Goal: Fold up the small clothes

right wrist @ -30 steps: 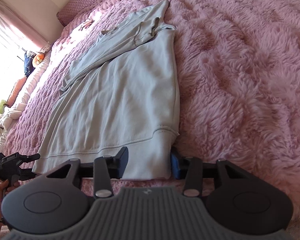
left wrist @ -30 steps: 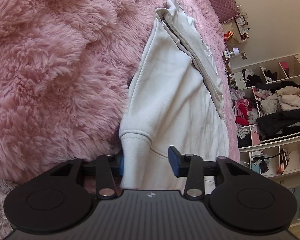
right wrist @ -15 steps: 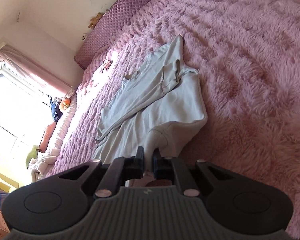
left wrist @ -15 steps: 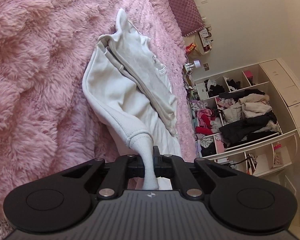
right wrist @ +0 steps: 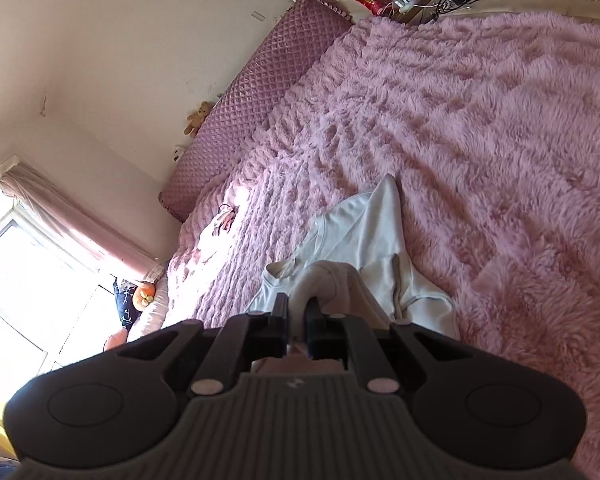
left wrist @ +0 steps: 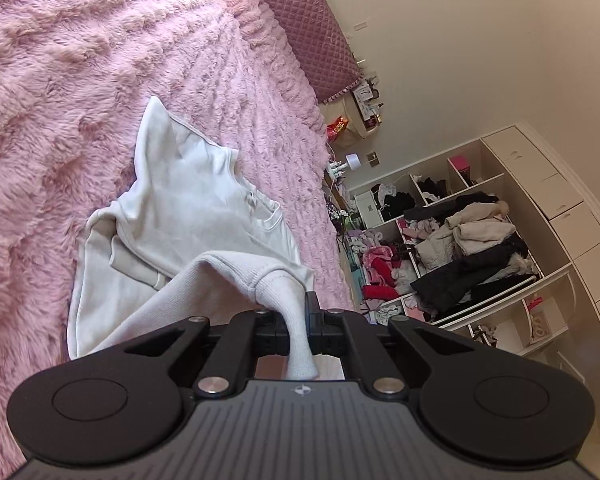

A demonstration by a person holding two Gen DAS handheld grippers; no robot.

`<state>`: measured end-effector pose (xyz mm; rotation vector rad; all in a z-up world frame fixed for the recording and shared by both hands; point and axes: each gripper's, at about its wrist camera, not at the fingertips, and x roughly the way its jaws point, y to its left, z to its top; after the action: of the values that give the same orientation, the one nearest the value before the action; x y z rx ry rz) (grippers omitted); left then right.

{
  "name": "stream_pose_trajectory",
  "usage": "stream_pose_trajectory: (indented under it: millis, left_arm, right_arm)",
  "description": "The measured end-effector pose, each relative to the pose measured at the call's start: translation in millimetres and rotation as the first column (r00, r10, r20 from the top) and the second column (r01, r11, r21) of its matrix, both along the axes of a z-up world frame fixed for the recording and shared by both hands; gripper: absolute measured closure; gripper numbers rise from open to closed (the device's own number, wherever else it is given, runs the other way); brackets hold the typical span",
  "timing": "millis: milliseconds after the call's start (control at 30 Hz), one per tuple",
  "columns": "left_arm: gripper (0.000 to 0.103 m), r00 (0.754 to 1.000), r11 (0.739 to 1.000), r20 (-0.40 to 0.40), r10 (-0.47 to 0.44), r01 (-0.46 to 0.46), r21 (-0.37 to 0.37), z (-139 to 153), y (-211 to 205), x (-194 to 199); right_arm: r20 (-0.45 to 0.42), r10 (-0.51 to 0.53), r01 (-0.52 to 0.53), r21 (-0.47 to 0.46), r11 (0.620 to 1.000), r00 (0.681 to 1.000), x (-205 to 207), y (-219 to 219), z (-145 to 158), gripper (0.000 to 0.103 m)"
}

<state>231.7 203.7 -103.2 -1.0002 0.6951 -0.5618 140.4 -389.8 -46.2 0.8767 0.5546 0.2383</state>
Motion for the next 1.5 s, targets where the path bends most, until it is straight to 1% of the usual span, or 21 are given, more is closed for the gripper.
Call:
stream_pose_trajectory:
  millis: [133, 300, 433, 533, 600, 700, 800, 867, 900, 967, 1033, 1067, 1100, 1133, 1167, 1200, 1233, 1267, 1333, 1433, 1500]
  left_arm:
    - [0.099, 1.000, 1.000, 0.005, 0.001, -0.001, 0.016, -2, 2, 38]
    - [0.099, 1.000, 1.000, 0.008, 0.021, -0.021, -0.002, -6, 10, 89]
    - [0.099, 0.999, 0.999, 0.006, 0.034, -0.034, 0.027, -11, 14, 133]
    - [0.099, 0.999, 0.998, -0.013, 0.040, -0.040, 0.047, -20, 13, 163]
    - [0.099, 0.999, 0.998, -0.032, 0.042, -0.041, 0.048, -30, 12, 180]
    - [0.099, 0.997, 0.996, -0.061, 0.043, -0.038, 0.080, -46, 11, 201]
    - [0.098, 0.990, 0.996, -0.129, 0.059, -0.049, 0.081, -68, 12, 216]
    - [0.095, 0.978, 0.996, -0.196, 0.072, -0.062, 0.056, -84, 17, 224]
    - [0.091, 0.971, 0.997, -0.229, 0.075, -0.070, 0.030, -90, 20, 228]
    - [0.088, 0.958, 0.995, -0.281, 0.065, -0.083, -0.052, -102, 30, 237]
    - [0.084, 0.955, 0.994, -0.291, 0.058, -0.082, -0.074, -101, 36, 241]
    - [0.082, 0.956, 0.995, -0.287, 0.054, -0.074, -0.062, -97, 38, 243]
    - [0.076, 0.957, 0.997, -0.287, 0.046, -0.061, -0.042, -92, 39, 244]
    - [0.067, 0.958, 0.998, -0.284, 0.042, -0.050, -0.023, -86, 40, 244]
    - [0.061, 0.959, 0.999, -0.278, 0.050, -0.054, -0.004, -80, 42, 243]
    - [0.057, 0.963, 0.998, -0.260, 0.065, -0.066, 0.007, -73, 47, 242]
    - [0.056, 0.969, 0.998, -0.236, 0.066, -0.067, 0.006, -66, 51, 239]
    - [0.055, 0.974, 0.997, -0.214, 0.070, -0.071, 0.005, -60, 54, 235]
    - [0.042, 0.980, 0.993, -0.166, 0.112, -0.106, 0.049, -48, 58, 218]
    - [0.040, 0.988, 0.993, -0.128, 0.082, -0.070, 0.098, -39, 57, 188]
    - [0.040, 0.993, 0.990, -0.099, 0.064, -0.050, 0.131, -37, 55, 157]
  right_arm:
    - [0.003, -0.006, 0.006, -0.015, 1.000, 1.000, 47, 1, -1, 0.100]
    - [0.009, -0.030, 0.030, -0.013, 0.999, 1.000, 110, 1, -7, 0.101]
    - [0.007, -0.041, 0.042, -0.021, 0.999, 0.999, 158, 5, -12, 0.101]
    - [-0.022, -0.062, 0.061, -0.027, 0.998, 0.998, 196, 8, -23, 0.101]
    - [-0.039, -0.077, 0.076, -0.044, 0.996, 0.996, 219, 11, -33, 0.101]
    - [-0.065, -0.099, 0.097, -0.040, 0.995, 0.993, 244, 11, -49, 0.101]
    - [-0.104, -0.115, 0.109, -0.060, 0.992, 0.988, 266, 13, -67, 0.101]
    - [-0.128, -0.123, 0.114, -0.074, 0.991, 0.984, 278, 16, -79, 0.101]
    - [-0.138, -0.133, 0.123, -0.080, 0.989, 0.982, 282, 17, -84, 0.100]
    - [-0.155, -0.153, 0.145, -0.065, 0.987, 0.976, 288, 15, -95, 0.098]
    - [-0.154, -0.168, 0.163, -0.044, 0.986, 0.974, 291, 13, -99, 0.096]
    - [-0.149, -0.173, 0.171, -0.026, 0.985, 0.974, 291, 11, -100, 0.090]
    - [-0.141, -0.179, 0.179, -0.013, 0.984, 0.974, 289, 10, -99, 0.078]
    - [-0.128, -0.195, 0.196, -0.009, 0.981, 0.972, 286, 9, -96, 0.072]
    - [-0.108, -0.200, 0.200, -0.009, 0.980, 0.974, 280, 6, -90, 0.067]
    - [-0.091, -0.183, 0.183, -0.010, 0.983, 0.979, 276, 4, -86, 0.067]
    - [-0.084, -0.168, 0.167, -0.020, 0.986, 0.982, 272, 2, -82, 0.067]
    - [-0.079, -0.150, 0.147, -0.048, 0.988, 0.986, 264, 0, -75, 0.067]
    - [-0.071, -0.110, 0.102, -0.103, 0.989, 0.991, 245, 0, -66, 0.067]
    - [-0.069, -0.050, 0.033, -0.228, 0.973, 0.996, 207, 3, -55, 0.067]
    - [-0.083, -0.018, -0.010, -0.322, 0.947, 0.996, 178, 7, -53, 0.066]
